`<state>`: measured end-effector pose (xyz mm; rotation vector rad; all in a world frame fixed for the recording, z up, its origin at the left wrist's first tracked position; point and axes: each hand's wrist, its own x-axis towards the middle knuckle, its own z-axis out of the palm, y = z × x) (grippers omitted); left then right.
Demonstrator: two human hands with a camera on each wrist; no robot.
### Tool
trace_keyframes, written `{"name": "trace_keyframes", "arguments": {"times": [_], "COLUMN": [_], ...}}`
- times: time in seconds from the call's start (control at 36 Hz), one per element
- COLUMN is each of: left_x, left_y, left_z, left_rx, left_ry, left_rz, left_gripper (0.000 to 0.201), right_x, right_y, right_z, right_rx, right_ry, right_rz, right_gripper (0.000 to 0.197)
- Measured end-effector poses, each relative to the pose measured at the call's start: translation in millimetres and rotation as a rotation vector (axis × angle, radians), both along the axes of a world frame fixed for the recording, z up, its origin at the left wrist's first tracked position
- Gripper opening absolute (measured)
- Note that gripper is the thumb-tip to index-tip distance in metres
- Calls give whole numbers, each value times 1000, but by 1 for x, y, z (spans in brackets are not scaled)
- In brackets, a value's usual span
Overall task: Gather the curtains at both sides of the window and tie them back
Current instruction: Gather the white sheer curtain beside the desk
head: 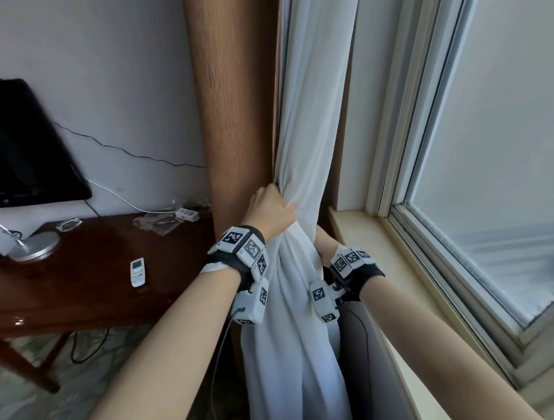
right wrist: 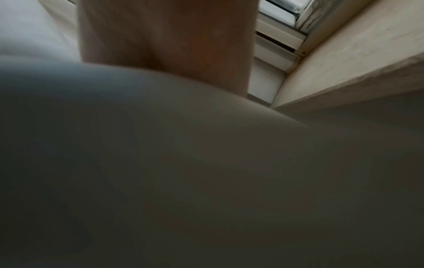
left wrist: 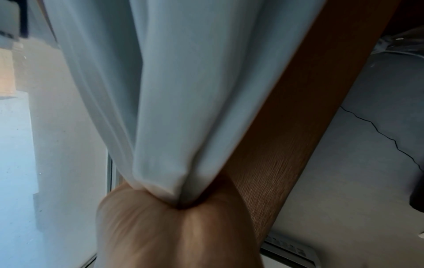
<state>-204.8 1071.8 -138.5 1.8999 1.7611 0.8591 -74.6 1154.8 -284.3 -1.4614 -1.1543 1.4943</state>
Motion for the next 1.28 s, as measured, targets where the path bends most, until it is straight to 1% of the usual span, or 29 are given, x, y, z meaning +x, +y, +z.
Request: {"name": "trace_keyframes", "arguments": {"times": [0.06, 0.11, 0.17, 0.22, 0.25, 0.31, 0.39, 0.42, 0.44, 0.47, 0.5, 0.56, 0.61, 0.67, 0.69, 0.75, 0.78, 0.86, 0.92, 0.94, 0.97, 1.03, 1.06, 1.11, 1.14, 1.19, 1.22, 1.25, 1.28], "left_x": [3, 5, 7, 8, 8, 8, 7, 6, 5, 4, 2, -1, -3, -2, 0, 6, 10, 21, 28, 31, 33, 36, 35, 31, 29, 25, 23, 22, 21], "left_y": [-2, -4, -5, -7, -7, -8, -9, -9, -10, -11, -11, -13, -17, -20, -22, -26, -28, -33, -36, -37, -39, -41, -42, -44, -45, -47, -47, -47, -46], "left_z": [0, 1, 1, 2, 2, 2, 2, 2, 2, 3, 3, 3, 3, 5, 5, 6, 7, 9, 10, 10, 11, 13, 14, 16, 18, 22, 22, 21, 19], "left_rx": [-1, -2, -6, -13, -12, -10, -8, -9, -7, -5, -2, 3, 20, 30, 32, 24, 17, -2, -20, -33, -41, -55, -76, -119, -129, -144, -138, -119, -81], "left_ry": [-11, -15, -21, -26, -24, -15, -6, 1, 9, 22, 37, 74, 101, 112, 109, 92, 84, 68, 71, 71, 66, 27, -5, -48, -42, -4, 45, 116, 185], "left_rz": [-3, -6, -18, -26, -25, -15, -7, -3, 4, 14, 27, 60, 87, 102, 102, 93, 82, 59, 29, 14, -1, -24, -34, -40, -44, -53, -56, -56, -43], "left_gripper": [50, 50, 50, 51, 51, 51, 51, 50, 50, 48, 47, 42, 37, 35, 36, 37, 37, 37, 37, 37, 38, 47, 56, 82, 93, 107, 108, 101, 85], "right_x": [-4, -6, -3, -7, -7, -7, 3, 6, 9, 13, 19, 35, 56, 72, 76, 71, 66, 46, 30, 22, 13, -1, -5, -8, -9, -8, -6, -4, -1], "right_y": [-8, -7, -6, -22, -25, -41, -51, -50, -49, -47, -49, -58, -67, -84, -92, -114, -124, -150, -157, -159, -160, -161, -159, -154, -152, -148, -148, -147, -148], "right_z": [8, 8, 6, 23, 27, 40, 43, 39, 35, 30, 27, 25, 16, 9, 6, 5, 3, -3, -4, -1, 5, 13, 15, 17, 17, 19, 20, 20, 20], "right_rx": [-40, -112, -132, -128, -122, -31, 73, 128, 203, 280, 332, 362, 385, 472, 536, 686, 761, 909, 956, 980, 998, 992, 967, 937, 945, 983, 993, 985, 953], "right_ry": [59, 130, 132, 154, 171, 216, 259, 166, 19, -121, -219, -334, -432, -471, -467, -433, -426, -500, -527, -512, -484, -421, -398, -381, -382, -387, -383, -380, -381], "right_rz": [-7, -74, -156, -173, -162, -156, -141, -130, -124, -162, -215, -370, -564, -685, -713, -651, -586, -287, -70, -7, 20, 38, 46, 73, 92, 135, 155, 173, 188], "right_gripper": [36, 39, 41, 38, 35, 32, 27, 22, 18, 14, 11, 11, 17, 20, 19, 20, 25, 46, 43, 41, 40, 37, 33, 29, 30, 35, 38, 39, 33]}}
